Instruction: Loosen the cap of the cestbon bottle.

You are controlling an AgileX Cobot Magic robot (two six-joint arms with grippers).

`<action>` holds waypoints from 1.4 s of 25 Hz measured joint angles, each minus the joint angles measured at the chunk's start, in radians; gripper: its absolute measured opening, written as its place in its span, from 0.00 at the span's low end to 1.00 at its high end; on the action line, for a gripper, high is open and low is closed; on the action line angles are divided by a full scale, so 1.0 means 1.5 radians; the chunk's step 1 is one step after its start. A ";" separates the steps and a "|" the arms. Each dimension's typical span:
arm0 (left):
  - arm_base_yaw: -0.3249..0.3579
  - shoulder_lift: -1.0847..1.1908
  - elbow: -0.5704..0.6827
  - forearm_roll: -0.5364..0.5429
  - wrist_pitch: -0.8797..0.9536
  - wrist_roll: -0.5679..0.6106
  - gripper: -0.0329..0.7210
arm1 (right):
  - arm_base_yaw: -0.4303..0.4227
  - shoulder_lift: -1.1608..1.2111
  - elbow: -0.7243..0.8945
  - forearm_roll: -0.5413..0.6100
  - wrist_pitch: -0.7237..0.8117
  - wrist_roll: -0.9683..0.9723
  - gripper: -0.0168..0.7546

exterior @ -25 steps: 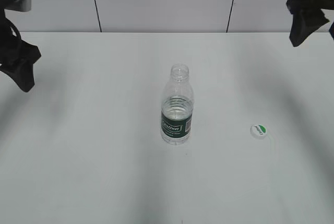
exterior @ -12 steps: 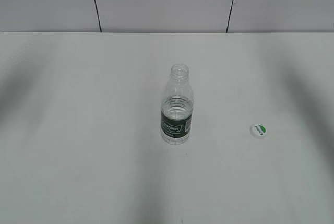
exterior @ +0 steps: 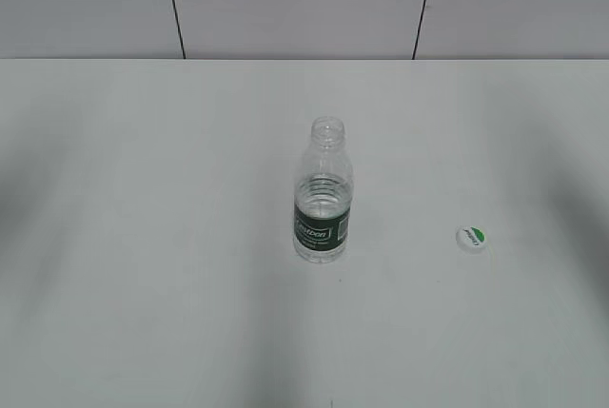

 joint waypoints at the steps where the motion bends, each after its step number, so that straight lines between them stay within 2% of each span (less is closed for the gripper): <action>1: 0.000 -0.021 0.017 -0.004 -0.006 0.000 0.68 | 0.000 -0.018 0.013 -0.004 0.000 0.000 0.77; 11: 0.000 -0.206 0.194 -0.025 -0.055 0.000 0.68 | 0.000 -0.141 0.127 0.003 -0.015 0.000 0.77; 19: 0.000 -0.359 0.310 -0.026 -0.092 0.000 0.68 | 0.000 -0.228 0.173 0.001 -0.030 0.000 0.77; 35: 0.000 -0.608 0.341 -0.004 -0.075 0.000 0.66 | 0.000 -0.398 0.178 0.001 -0.035 0.000 0.77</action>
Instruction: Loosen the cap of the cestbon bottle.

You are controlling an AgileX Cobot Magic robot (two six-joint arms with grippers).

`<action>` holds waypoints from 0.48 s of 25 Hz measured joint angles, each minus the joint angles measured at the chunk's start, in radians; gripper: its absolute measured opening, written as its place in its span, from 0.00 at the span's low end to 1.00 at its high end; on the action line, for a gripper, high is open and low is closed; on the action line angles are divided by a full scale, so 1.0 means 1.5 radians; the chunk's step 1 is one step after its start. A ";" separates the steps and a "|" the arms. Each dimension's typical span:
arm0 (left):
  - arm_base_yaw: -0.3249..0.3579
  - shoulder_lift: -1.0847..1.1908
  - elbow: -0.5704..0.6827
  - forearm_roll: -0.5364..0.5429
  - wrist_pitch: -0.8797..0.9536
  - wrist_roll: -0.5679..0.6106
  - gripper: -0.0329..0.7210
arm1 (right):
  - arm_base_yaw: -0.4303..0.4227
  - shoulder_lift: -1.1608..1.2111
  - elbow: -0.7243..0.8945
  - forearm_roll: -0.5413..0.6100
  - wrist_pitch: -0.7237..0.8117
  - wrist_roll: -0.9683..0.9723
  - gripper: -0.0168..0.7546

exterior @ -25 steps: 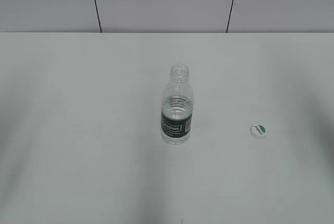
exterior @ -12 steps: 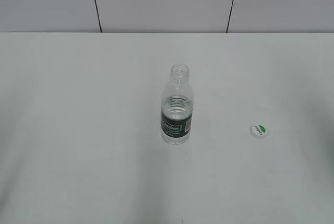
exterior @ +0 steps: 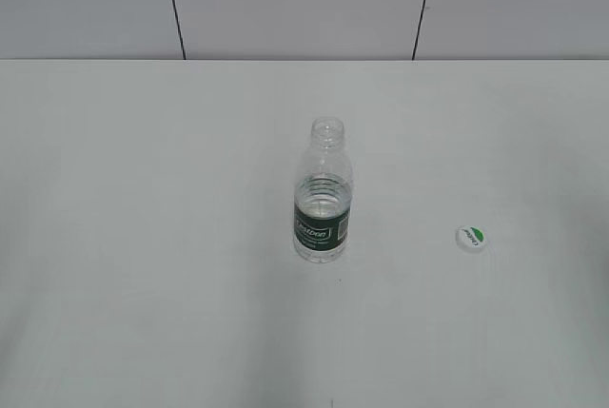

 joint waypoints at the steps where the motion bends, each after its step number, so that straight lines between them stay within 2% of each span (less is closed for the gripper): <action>1: 0.000 -0.025 0.000 0.001 0.000 0.000 0.66 | 0.000 -0.008 0.000 0.000 0.000 0.000 0.77; 5: 0.000 -0.120 0.000 0.004 0.002 0.000 0.65 | 0.000 -0.036 0.029 0.000 0.000 0.000 0.77; 12: 0.000 -0.215 0.000 0.005 0.005 0.000 0.64 | 0.000 -0.089 0.162 0.003 -0.039 -0.007 0.77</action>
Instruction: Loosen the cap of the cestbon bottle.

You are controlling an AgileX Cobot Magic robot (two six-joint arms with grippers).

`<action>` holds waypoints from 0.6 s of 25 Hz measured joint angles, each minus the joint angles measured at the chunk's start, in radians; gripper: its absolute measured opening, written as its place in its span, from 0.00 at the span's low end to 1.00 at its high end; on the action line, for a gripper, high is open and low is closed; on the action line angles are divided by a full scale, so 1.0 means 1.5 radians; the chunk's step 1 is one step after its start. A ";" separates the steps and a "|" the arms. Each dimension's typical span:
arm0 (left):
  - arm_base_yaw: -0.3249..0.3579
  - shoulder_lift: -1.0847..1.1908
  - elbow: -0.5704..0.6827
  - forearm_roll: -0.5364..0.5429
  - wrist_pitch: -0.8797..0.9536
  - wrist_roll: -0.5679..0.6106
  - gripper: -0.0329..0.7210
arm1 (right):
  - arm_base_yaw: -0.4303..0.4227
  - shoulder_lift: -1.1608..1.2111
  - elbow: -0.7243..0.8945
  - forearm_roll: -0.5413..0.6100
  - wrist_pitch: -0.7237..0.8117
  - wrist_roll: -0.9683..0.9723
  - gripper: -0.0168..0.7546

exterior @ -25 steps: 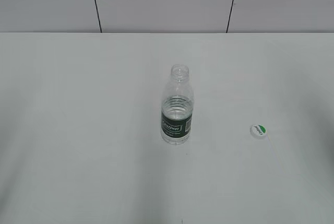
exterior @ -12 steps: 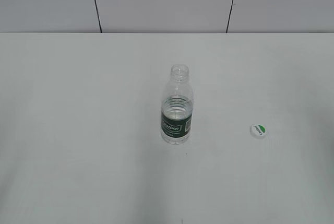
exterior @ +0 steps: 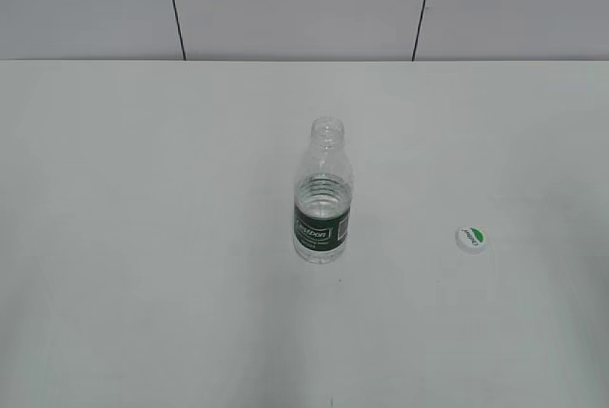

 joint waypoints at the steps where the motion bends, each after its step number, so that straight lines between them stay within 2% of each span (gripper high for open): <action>1: 0.000 0.000 0.000 0.000 0.000 0.000 0.64 | 0.000 -0.016 0.022 0.002 -0.011 -0.001 0.77; 8: 0.000 0.000 0.000 0.001 0.001 0.000 0.63 | 0.000 -0.171 0.160 0.014 -0.013 -0.010 0.77; 15: 0.000 0.000 0.000 0.001 0.001 0.000 0.63 | 0.000 -0.348 0.169 0.029 -0.007 -0.010 0.77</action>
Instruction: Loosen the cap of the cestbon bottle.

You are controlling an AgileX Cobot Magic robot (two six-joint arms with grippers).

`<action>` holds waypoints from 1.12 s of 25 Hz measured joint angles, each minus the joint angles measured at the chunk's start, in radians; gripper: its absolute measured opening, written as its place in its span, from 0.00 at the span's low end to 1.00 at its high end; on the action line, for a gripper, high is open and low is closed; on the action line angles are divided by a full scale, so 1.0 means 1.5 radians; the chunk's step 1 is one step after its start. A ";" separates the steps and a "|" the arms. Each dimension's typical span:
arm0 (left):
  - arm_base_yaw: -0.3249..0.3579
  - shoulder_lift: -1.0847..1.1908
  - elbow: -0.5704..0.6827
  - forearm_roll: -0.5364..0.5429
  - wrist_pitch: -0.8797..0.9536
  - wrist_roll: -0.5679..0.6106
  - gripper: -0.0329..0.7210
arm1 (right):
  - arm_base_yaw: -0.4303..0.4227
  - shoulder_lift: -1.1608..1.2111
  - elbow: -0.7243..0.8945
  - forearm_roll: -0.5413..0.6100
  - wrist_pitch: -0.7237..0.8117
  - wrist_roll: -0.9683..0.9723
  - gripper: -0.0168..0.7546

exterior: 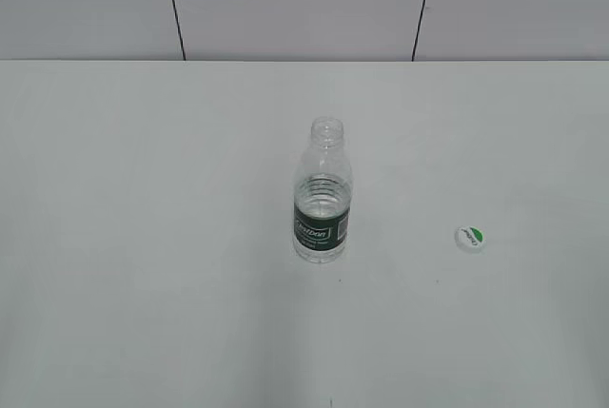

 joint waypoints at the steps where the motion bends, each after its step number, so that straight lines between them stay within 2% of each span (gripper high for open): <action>1: 0.000 0.000 0.000 0.000 0.000 0.000 0.63 | 0.000 -0.018 0.001 0.001 0.001 0.000 0.77; 15: 0.001 0.000 0.001 0.002 0.001 0.000 0.62 | 0.000 -0.031 0.001 0.003 0.004 0.001 0.77; 22: 0.001 0.000 0.001 0.001 0.001 0.000 0.61 | -0.056 -0.031 0.001 0.005 0.003 0.001 0.77; 28: 0.001 0.000 0.001 0.001 0.001 0.000 0.61 | -0.060 -0.031 0.001 0.005 0.003 0.001 0.77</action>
